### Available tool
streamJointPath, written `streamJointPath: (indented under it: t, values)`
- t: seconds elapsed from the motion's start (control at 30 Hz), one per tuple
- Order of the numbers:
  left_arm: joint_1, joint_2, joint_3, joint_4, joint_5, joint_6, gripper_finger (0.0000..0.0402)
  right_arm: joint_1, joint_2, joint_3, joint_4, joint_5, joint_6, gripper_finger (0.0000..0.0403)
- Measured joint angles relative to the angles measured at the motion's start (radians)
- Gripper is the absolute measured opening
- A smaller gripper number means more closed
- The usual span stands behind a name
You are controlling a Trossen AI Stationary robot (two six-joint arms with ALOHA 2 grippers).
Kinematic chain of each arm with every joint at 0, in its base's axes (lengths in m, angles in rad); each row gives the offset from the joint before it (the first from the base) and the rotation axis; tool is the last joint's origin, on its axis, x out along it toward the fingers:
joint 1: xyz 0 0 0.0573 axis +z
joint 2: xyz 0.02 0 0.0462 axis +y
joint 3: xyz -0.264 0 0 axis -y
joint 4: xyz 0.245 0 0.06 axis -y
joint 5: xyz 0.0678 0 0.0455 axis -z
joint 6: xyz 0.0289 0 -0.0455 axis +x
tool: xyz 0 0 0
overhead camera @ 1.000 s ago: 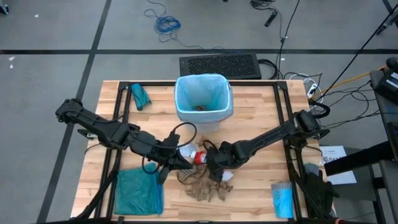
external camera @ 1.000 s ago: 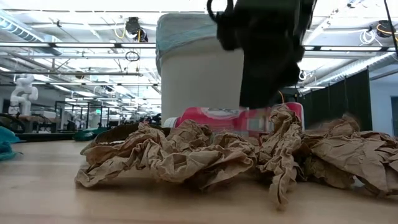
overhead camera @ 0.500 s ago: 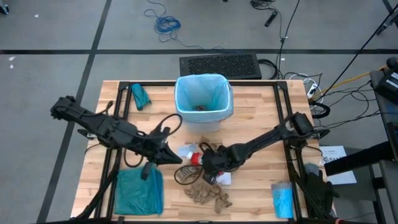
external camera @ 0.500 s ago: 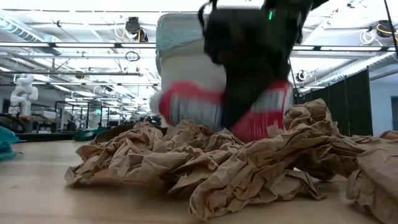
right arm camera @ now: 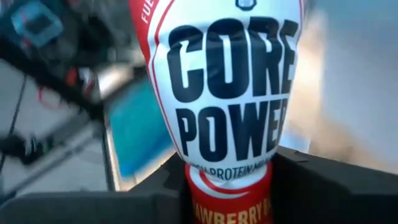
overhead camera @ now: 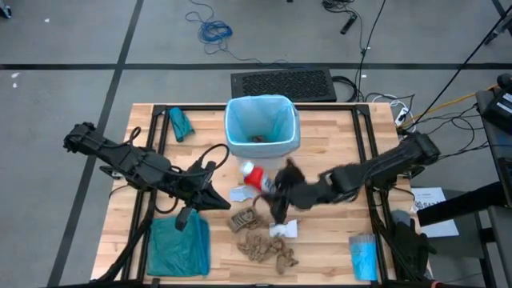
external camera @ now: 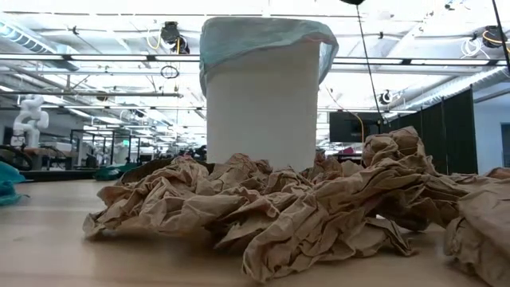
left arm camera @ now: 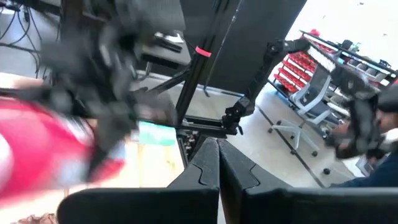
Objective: Place trash/remove bag and relplace
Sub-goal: Put the red plastic bottle into the white trash bin
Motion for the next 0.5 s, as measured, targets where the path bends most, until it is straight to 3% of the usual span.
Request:
streamJointPath:
  t: [0.13, 0.3, 0.5]
  values:
    - [0.000, 0.000, 0.000, -0.001, 0.000, 0.007, 0.0000, -0.065, -0.031, 0.129, 0.002, 0.102, -0.188, 0.0102]
    - [0.000, 0.000, 0.000, 0.000, 0.000, 0.028, 0.0000, -0.225, -0.034, 0.229, -0.003, 0.101, -0.366, 0.0104]
    - [0.000, 0.000, 0.000, -0.001, 0.000, 0.028, 0.0000, -0.417, -0.015, 0.230, -0.059, -0.081, -0.384, 0.0113]
